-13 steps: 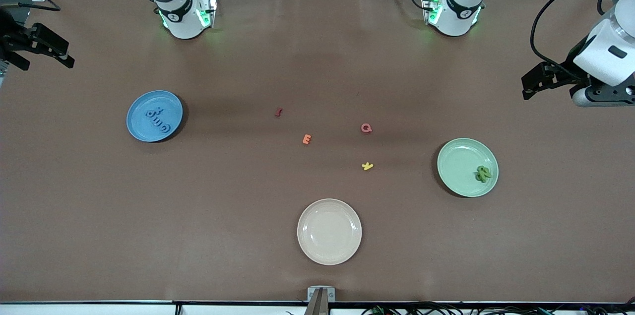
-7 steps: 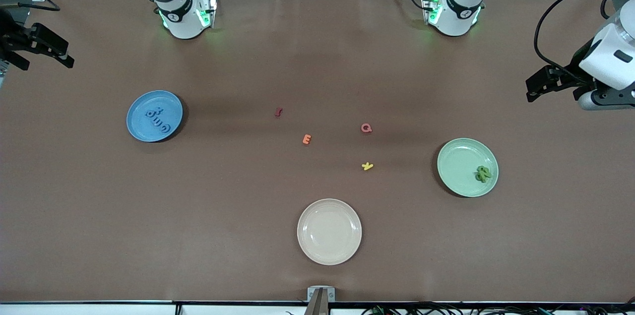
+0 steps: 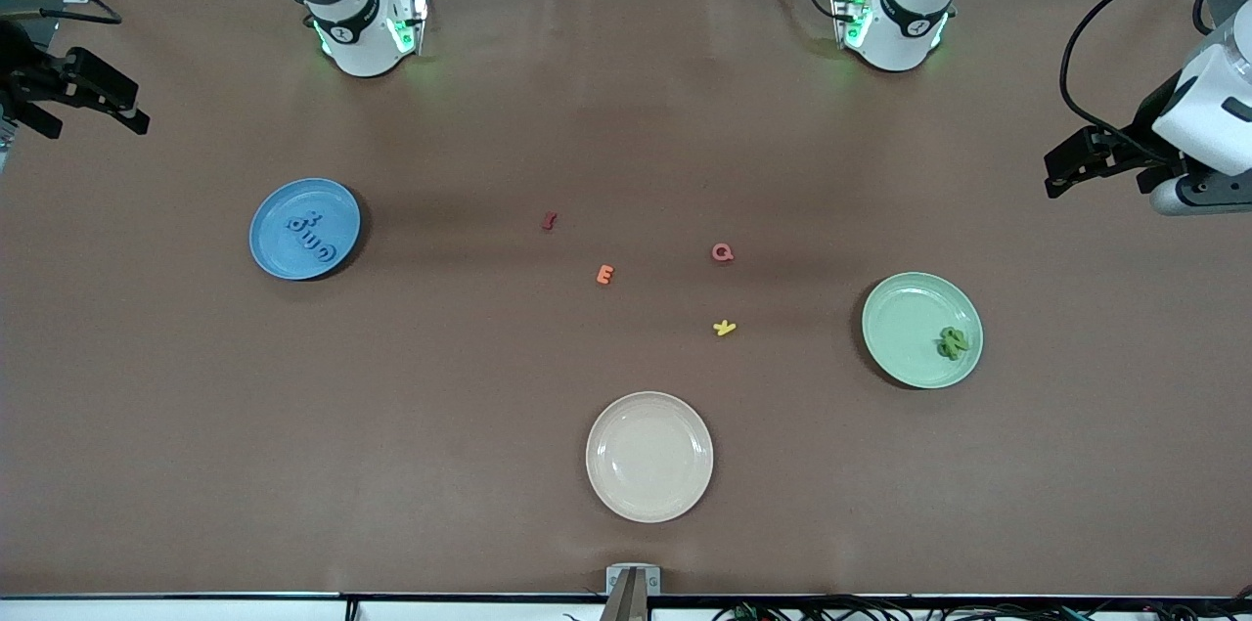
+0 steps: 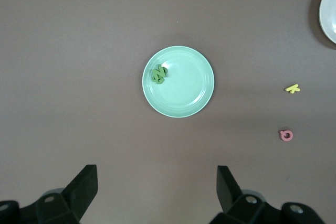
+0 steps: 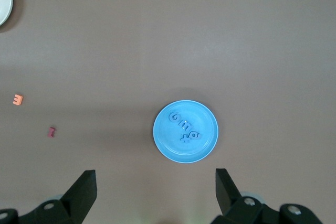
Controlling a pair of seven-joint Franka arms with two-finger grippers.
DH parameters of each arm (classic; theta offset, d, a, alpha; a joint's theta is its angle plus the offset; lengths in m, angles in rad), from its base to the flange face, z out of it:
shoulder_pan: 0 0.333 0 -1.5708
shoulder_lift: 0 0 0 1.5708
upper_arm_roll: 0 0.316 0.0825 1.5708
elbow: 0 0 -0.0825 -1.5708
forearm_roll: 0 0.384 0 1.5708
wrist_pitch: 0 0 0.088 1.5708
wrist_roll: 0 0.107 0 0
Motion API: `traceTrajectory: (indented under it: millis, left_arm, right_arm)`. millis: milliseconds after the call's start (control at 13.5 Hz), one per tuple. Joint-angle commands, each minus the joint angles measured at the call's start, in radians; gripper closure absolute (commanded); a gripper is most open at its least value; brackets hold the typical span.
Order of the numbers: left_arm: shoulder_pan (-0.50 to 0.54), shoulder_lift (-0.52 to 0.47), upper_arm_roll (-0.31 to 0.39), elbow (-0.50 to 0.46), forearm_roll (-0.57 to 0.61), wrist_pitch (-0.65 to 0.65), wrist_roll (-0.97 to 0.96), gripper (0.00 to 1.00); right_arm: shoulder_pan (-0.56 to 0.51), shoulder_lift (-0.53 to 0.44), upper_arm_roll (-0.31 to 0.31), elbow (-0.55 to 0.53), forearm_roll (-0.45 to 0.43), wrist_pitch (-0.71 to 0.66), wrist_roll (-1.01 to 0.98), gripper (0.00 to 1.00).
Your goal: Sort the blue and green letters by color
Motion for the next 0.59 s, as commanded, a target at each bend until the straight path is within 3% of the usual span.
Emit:
traceTrajectory:
  millis: [0, 520]
  left_arm:
    - [-0.028, -0.030, 0.034, -0.018, -0.002, -0.013, 0.022, 0.00]
    - [-0.030, -0.033, 0.048, -0.017, -0.006, -0.016, 0.022, 0.00]
  right_arm:
    - [0.001, -0.011, -0.001, -0.014, -0.001, -0.004, 0.009, 0.00]
    - [0.002, 0.009, -0.001, -0.006, 0.006, -0.025, 0.010, 0.00]
